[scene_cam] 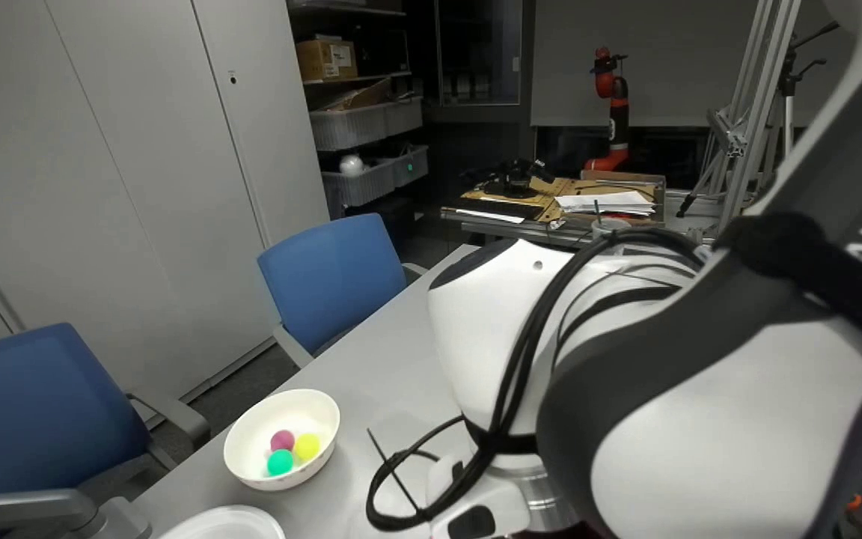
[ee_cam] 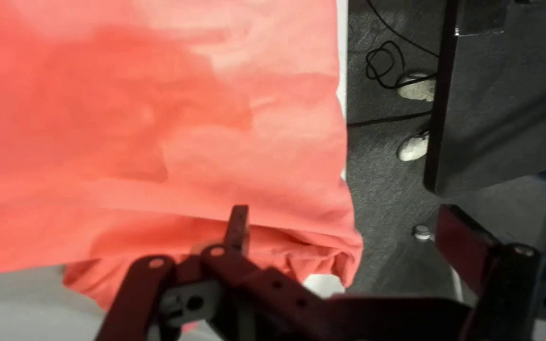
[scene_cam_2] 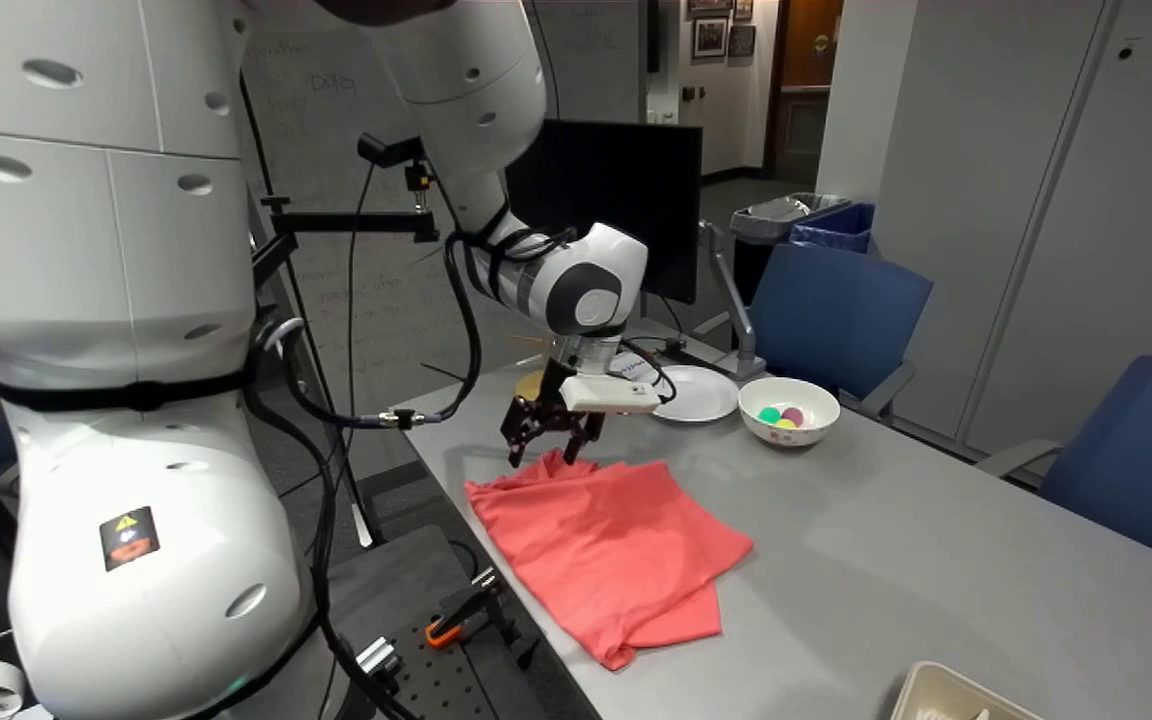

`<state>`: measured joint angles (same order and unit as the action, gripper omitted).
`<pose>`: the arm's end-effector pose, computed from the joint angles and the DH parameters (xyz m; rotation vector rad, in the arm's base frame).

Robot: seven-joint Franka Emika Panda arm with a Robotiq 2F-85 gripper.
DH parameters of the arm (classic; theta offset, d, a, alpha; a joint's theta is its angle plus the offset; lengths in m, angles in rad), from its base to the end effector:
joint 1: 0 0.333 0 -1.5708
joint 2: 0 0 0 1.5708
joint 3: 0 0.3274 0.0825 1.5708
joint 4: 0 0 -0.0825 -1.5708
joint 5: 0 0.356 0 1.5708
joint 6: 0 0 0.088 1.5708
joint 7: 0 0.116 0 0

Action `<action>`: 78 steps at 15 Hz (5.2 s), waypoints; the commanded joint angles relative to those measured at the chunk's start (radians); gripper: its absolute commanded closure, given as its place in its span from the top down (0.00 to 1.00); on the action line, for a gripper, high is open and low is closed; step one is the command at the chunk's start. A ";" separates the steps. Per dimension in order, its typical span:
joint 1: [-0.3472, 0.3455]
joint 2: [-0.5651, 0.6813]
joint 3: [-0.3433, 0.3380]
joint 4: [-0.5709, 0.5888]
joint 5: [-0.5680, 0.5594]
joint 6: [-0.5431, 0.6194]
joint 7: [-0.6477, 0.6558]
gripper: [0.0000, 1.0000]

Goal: Unfold the orange shirt from right to left

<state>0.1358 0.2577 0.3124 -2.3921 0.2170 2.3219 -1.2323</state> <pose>0.4032 0.2046 0.2220 -2.0448 -1.9226 0.3049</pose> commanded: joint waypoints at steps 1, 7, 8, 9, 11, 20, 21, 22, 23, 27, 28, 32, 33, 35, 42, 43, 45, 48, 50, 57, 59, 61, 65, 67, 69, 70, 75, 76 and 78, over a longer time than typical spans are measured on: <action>0.011 0.047 -0.051 0.007 -0.025 0.107 0.166 1.00; 0.038 0.137 -0.086 -0.009 -0.153 0.358 0.471 1.00; 0.042 0.152 -0.095 -0.009 -0.191 0.382 0.521 1.00; 0.045 0.168 -0.106 -0.008 -0.229 0.401 0.570 1.00; 0.045 0.199 -0.125 -0.003 -0.295 0.427 0.650 1.00; 0.031 0.318 -0.173 0.050 -0.414 0.472 0.870 1.00; 0.029 0.333 -0.175 0.059 -0.413 0.472 0.885 1.00; 0.028 0.346 -0.177 0.067 -0.411 0.472 0.897 1.00; 0.027 0.359 -0.181 0.076 -0.410 0.473 0.908 1.00; 0.022 0.397 -0.203 0.106 -0.410 0.474 0.944 1.00; 0.021 0.403 -0.210 0.111 -0.411 0.474 0.952 1.00; 0.019 0.406 -0.263 0.115 -0.425 0.479 0.982 1.00; 0.018 0.406 -0.278 0.116 -0.428 0.479 0.989 1.00; 0.016 0.406 -0.319 0.115 -0.438 0.482 1.004 1.00; 0.016 0.420 -0.435 0.131 -0.514 0.486 1.042 1.00; 0.013 0.424 -0.439 0.141 -0.527 0.487 1.038 1.00; 0.016 0.432 -0.448 0.164 -0.562 0.496 1.029 1.00; 0.037 0.450 -0.474 0.204 -0.640 0.515 1.021 1.00; 0.039 0.466 -0.479 0.230 -0.673 0.528 1.021 1.00; 0.037 0.538 -0.475 0.346 -0.718 0.523 1.018 1.00; 0.035 0.543 -0.473 0.372 -0.715 0.517 1.020 1.00; 0.032 0.528 -0.469 0.374 -0.711 0.508 1.017 1.00; 0.018 0.466 -0.450 0.343 -0.698 0.469 1.002 1.00; 0.015 0.418 -0.443 0.317 -0.688 0.420 1.000 1.00; 0.009 0.358 -0.431 0.290 -0.680 0.365 1.001 1.00; 0.008 0.328 -0.429 0.279 -0.679 0.337 1.005 1.00; -0.036 0.122 -0.389 0.173 -0.606 0.216 1.027 1.00; -0.046 0.081 -0.380 0.150 -0.580 0.201 1.033 1.00; -0.067 -0.005 -0.359 0.100 -0.510 0.184 1.051 1.00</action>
<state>0.1140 0.4023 -0.0936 -2.1877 -0.3663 2.5417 -0.2131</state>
